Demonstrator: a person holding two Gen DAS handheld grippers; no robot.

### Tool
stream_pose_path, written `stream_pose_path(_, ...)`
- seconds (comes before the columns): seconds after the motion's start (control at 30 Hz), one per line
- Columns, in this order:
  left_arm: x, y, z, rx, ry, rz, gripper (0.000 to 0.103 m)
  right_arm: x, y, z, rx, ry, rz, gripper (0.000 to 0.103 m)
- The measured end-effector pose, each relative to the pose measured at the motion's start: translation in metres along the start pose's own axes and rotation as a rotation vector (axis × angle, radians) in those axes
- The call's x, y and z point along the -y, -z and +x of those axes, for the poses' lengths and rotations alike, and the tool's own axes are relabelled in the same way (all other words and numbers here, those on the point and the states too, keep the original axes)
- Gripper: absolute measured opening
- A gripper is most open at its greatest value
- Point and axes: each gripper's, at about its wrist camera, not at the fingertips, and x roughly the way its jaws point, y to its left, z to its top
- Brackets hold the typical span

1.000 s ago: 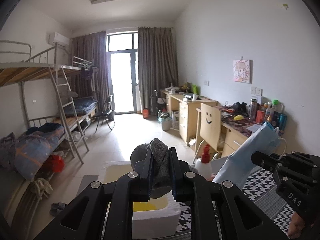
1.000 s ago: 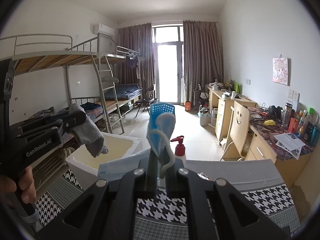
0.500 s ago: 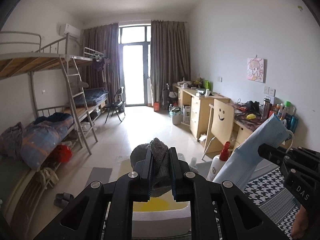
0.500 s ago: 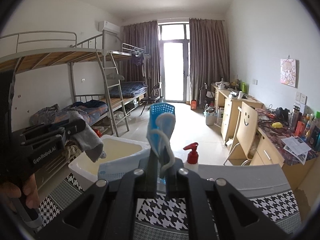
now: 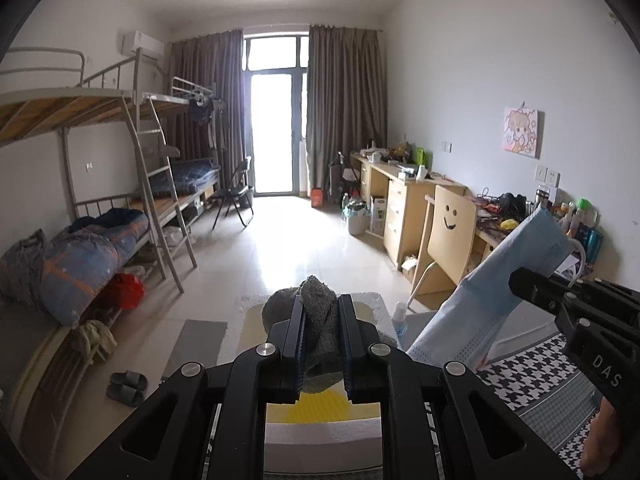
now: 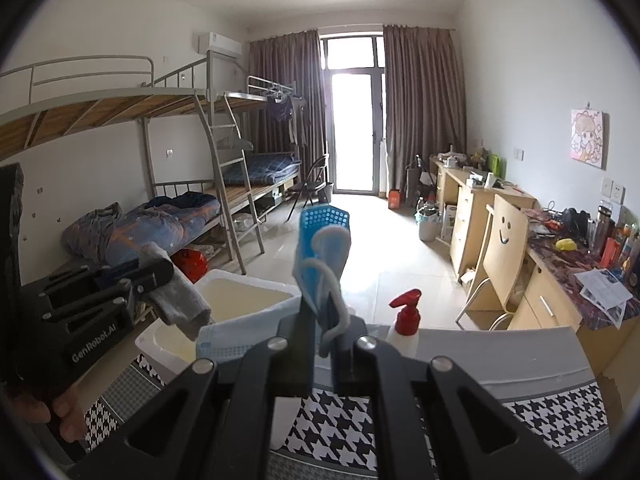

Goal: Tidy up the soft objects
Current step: 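Bring the left gripper with the sock over the foam box opening while the right gripper holds the mask, then open the left gripper, dropping the grey sock into the foam box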

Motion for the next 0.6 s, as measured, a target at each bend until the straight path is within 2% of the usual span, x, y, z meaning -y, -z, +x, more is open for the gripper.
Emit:
stream_pose_path(0.3,-0.009,0.007,0.019,-0.045,-0.017,-0.009,0.016,-0.007,0.000,0.011,-0.020,0.011,-0.016,0.009)
stream_pose_path(0.5,-0.016,0.011,0.034,-0.072,-0.002,-0.022,0.018,-0.006,-0.002,0.017,-0.026,0.026,-0.014,0.009)
stream_pose_path(0.53,-0.017,0.011,0.036,-0.078,-0.006,-0.021,0.024,-0.006,-0.002,0.018,-0.029,0.032,-0.015,0.009)
stream_pose_path(0.6,-0.022,0.014,0.043,-0.098,-0.022,-0.022,0.044,-0.006,-0.002,0.021,-0.037,0.036,-0.015,0.009)
